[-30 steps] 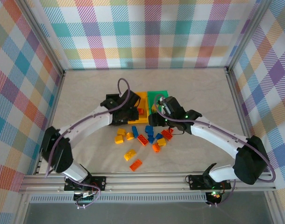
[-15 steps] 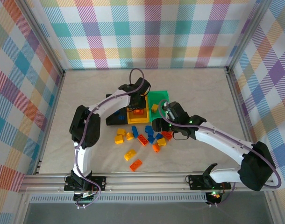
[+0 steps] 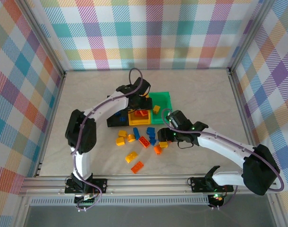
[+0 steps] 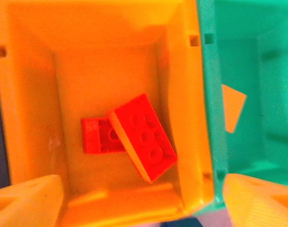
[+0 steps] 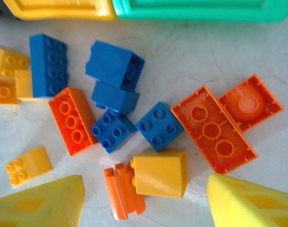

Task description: Sort the legos into containers by color

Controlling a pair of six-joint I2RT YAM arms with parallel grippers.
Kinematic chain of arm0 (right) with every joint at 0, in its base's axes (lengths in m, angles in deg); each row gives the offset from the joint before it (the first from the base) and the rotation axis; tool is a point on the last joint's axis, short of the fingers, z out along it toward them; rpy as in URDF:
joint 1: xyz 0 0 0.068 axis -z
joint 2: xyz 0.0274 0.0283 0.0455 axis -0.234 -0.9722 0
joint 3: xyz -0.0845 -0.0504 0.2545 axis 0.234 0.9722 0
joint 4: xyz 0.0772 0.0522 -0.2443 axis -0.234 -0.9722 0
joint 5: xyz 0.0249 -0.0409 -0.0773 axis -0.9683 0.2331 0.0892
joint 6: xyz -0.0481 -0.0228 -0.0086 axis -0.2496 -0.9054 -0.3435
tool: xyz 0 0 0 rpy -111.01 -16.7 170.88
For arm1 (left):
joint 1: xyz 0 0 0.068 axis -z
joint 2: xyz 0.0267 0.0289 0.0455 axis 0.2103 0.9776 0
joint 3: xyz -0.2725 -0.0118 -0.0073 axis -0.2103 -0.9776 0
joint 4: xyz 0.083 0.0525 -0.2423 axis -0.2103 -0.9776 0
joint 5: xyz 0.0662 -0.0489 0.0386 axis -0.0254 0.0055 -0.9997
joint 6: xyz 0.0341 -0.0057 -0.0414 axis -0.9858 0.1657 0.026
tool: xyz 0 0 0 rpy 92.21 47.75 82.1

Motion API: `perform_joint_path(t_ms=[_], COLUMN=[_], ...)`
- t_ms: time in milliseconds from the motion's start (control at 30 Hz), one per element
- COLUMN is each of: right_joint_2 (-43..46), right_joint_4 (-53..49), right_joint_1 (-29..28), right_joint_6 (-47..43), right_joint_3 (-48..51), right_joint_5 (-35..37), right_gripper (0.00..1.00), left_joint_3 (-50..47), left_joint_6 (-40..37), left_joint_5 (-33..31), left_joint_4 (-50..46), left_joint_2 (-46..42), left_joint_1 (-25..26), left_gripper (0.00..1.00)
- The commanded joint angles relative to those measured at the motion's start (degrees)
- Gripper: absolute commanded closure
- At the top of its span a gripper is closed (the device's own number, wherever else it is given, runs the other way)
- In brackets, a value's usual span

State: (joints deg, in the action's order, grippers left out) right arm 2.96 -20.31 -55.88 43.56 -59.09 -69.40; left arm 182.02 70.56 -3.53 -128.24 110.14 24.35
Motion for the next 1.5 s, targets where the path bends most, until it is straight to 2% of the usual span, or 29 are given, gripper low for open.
perform_joint_path(t_ms=[0, 200, 333, 633, 833, 1033, 1300, 1467], right_joint_2=[-1.3, -5.0, -7.7, -13.5, -15.7, -16.0, -9.4, -5.0], right_joint_4=[-0.9, 1.4, 2.0, 2.9, 3.4, 3.6, 1.0, -3.3], right_joint_1=[-0.4, -1.7, -2.8, -4.2, -4.3, -4.4, -4.4, -3.7], right_joint_6=[1.1, 1.9, 2.2, 2.2, 2.0, 1.9, 1.9, -1.6], right_joint_3=[1.9, 2.2, 1.0, -0.8, -1.6, -1.9, -1.7, -8.1], right_joint_5=[-2.4, -1.7, 0.0, 3.1, 4.3, 3.8, 3.1, 4.4], right_gripper=[0.29, 0.28, 0.28, 0.29, 0.31, 0.44, 0.58, 0.58], left_joint_3=[-4.4, -18.5, -28.4, -40.4, -42.8, -43.4, -43.9, -44.5], left_joint_6=[0.6, 4.1, 6.7, 9.4, 9.8, 9.8, 9.5, 9.3], left_joint_5=[2.8, 4.1, 4.6, 2.4, 1.8, 1.9, 1.7, 1.5], left_joint_4=[2.1, 6.3, 8.6, 7.0, 6.8, 6.8, 6.1, 5.6], left_joint_2=[-8.6, -20.5, -28.9, -41.1, -42.4, -42.1, -43.1, -43.8], left_joint_1=[2.2, 5.9, 6.2, 6.2, 6.1, 6.0, 5.7, 5.6], left_gripper=[0.0, 0.0, 0.0, 0.0, 0.0, 0.0, 0.0, 0.0])
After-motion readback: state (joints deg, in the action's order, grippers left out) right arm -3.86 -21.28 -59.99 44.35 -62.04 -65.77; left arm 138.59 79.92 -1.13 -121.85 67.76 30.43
